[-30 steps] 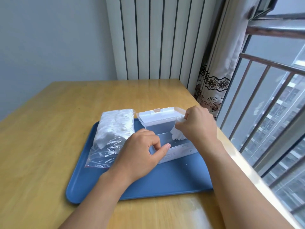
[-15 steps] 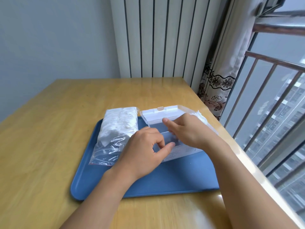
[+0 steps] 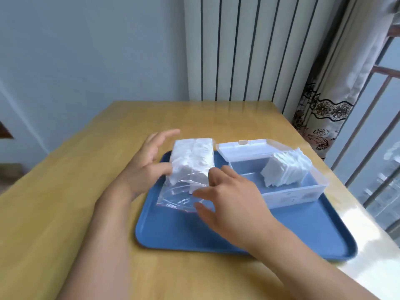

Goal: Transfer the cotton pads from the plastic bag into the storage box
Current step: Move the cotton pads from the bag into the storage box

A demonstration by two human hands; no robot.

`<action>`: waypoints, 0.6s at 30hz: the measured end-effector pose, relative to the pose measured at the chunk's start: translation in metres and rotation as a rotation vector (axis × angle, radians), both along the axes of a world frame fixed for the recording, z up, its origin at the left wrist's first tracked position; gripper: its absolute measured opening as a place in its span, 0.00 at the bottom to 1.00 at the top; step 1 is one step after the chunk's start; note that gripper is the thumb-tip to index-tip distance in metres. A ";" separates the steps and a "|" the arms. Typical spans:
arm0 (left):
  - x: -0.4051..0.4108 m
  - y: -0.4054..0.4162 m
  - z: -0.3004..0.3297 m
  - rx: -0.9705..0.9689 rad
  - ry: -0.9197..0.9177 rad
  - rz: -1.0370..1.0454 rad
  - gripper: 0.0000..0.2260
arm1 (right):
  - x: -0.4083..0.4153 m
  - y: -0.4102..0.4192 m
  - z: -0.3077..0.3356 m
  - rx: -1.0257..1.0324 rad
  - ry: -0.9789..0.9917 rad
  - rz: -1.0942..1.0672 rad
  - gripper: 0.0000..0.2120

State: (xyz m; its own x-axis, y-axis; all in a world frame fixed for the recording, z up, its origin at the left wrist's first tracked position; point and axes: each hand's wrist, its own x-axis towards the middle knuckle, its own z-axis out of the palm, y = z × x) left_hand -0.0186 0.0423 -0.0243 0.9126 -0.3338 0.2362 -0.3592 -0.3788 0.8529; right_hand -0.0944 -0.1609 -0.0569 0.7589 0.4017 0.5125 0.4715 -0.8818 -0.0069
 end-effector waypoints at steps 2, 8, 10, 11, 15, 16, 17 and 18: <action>0.002 0.007 -0.006 0.120 0.176 -0.151 0.41 | 0.006 0.001 -0.006 -0.061 -0.064 -0.141 0.03; 0.012 -0.012 -0.020 0.292 -0.108 0.057 0.34 | 0.011 0.003 -0.018 -0.110 -0.102 -0.321 0.12; 0.013 -0.015 -0.021 0.268 -0.160 0.109 0.29 | 0.014 0.006 -0.021 -0.103 -0.088 -0.367 0.20; 0.014 -0.015 -0.022 0.270 -0.177 0.125 0.27 | 0.016 0.008 -0.021 -0.098 -0.085 -0.385 0.23; 0.016 -0.017 -0.024 0.265 -0.195 0.186 0.24 | 0.025 0.016 -0.013 -0.005 -0.111 -0.368 0.25; 0.016 -0.017 -0.024 0.259 -0.195 0.199 0.24 | 0.026 0.017 -0.012 0.011 -0.120 -0.359 0.27; 0.016 -0.017 -0.025 0.253 -0.193 0.211 0.23 | 0.027 0.018 -0.011 0.020 -0.123 -0.352 0.30; 0.016 -0.017 -0.025 0.251 -0.191 0.223 0.23 | 0.027 0.018 -0.011 0.025 -0.122 -0.350 0.33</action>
State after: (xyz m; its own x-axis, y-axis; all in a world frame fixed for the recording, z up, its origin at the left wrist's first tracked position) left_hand -0.0022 0.0250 -0.0490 0.9167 -0.2012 0.3452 -0.3881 -0.6537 0.6497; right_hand -0.0673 -0.1426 -0.0675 0.7811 0.1151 0.6137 0.1402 -0.9901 0.0074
